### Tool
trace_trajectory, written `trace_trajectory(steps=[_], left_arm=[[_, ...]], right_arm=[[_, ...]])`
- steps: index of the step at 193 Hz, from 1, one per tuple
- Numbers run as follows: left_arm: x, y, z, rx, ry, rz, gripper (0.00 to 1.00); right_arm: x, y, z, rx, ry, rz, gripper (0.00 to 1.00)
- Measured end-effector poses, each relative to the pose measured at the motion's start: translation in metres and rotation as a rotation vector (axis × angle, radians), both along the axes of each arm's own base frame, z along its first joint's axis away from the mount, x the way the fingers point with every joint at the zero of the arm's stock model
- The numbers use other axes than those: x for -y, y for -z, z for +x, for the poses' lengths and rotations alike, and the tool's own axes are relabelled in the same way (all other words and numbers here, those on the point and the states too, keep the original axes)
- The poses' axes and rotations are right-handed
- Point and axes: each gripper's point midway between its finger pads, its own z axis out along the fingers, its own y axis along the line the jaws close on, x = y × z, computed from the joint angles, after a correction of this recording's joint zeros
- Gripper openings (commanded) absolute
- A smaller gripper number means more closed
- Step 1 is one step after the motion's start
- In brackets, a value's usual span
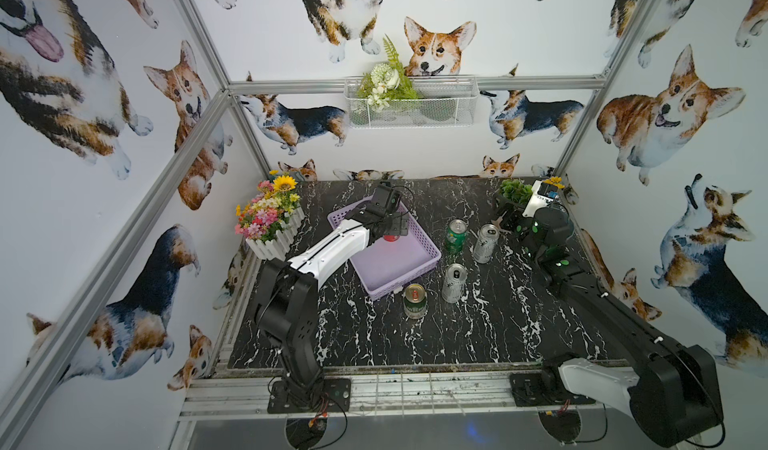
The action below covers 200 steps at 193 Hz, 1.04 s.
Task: Take out the drinks from the basket
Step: Pick up the drink from the basket.
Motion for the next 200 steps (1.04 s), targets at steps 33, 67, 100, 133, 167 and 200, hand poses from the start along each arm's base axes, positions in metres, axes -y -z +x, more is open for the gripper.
trace_trajectory(steps=[33, 67, 100, 133, 167, 200], left_arm=[[0.012, 0.019, 0.022, -0.027, 0.015, 0.024, 1.0], [0.01, 0.038, 0.035, -0.059, -0.002, 0.054, 0.96], [0.011, 0.055, 0.039, -0.087, -0.003, 0.081, 0.83], [0.012, 0.057, 0.047, -0.081, -0.009, 0.087, 0.54], [0.012, 0.057, 0.048, -0.073, -0.018, 0.094, 0.21], [0.012, 0.056, 0.048, -0.076, -0.013, 0.094, 0.0]], right_arm=[[0.003, 0.0, -0.006, 0.003, 0.005, -0.001, 1.0], [0.005, -0.008, -0.007, 0.03, 0.009, 0.004, 1.0], [0.005, -0.007, -0.007, 0.029, 0.009, 0.004, 1.0], [0.005, -0.005, -0.008, 0.025, 0.01, 0.003, 1.0], [0.005, -0.005, -0.008, 0.025, 0.013, 0.002, 1.0], [0.006, -0.004, -0.008, 0.024, 0.016, 0.001, 1.0]])
